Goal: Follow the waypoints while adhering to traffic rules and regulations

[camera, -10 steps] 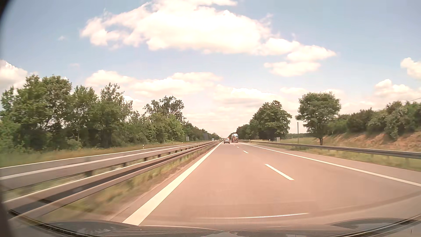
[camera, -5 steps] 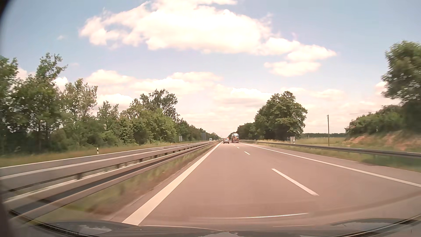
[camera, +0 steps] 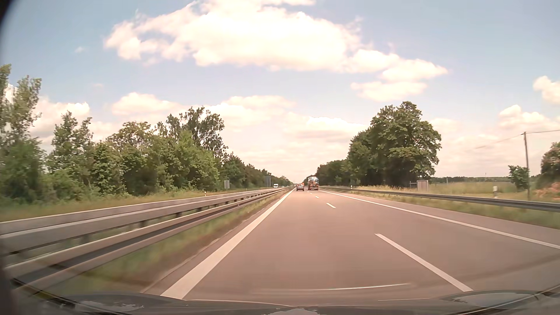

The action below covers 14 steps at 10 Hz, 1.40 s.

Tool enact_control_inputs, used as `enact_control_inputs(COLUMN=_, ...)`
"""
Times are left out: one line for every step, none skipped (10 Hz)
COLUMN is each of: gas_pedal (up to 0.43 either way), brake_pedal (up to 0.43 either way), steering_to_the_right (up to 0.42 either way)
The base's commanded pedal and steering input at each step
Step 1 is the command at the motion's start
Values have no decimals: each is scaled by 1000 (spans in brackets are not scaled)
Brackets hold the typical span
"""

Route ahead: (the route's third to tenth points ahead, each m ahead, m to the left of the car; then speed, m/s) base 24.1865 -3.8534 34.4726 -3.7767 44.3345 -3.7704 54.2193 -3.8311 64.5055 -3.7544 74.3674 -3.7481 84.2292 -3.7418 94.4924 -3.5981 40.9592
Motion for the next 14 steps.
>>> enact_control_inputs(gas_pedal=512, brake_pedal=12, steering_to_the_right=-2)
enact_control_inputs(gas_pedal=512, brake_pedal=12, steering_to_the_right=-2)
enact_control_inputs(gas_pedal=512, brake_pedal=12, steering_to_the_right=-2)
enact_control_inputs(gas_pedal=512, brake_pedal=6, steering_to_the_right=-2)
enact_control_inputs(gas_pedal=512, brake_pedal=12, steering_to_the_right=-2)
enact_control_inputs(gas_pedal=512, brake_pedal=12, steering_to_the_right=-2)
enact_control_inputs(gas_pedal=512, brake_pedal=6, steering_to_the_right=-2)
enact_control_inputs(gas_pedal=512, brake_pedal=6, steering_to_the_right=-2)
enact_control_inputs(gas_pedal=512, brake_pedal=6, steering_to_the_right=-2)
enact_control_inputs(gas_pedal=512, brake_pedal=12, steering_to_the_right=-2)
enact_control_inputs(gas_pedal=512, brake_pedal=12, steering_to_the_right=-2)
enact_control_inputs(gas_pedal=512, brake_pedal=6, steering_to_the_right=-2)
enact_control_inputs(gas_pedal=512, brake_pedal=12, steering_to_the_right=-2)
enact_control_inputs(gas_pedal=512, brake_pedal=6, steering_to_the_right=-2)
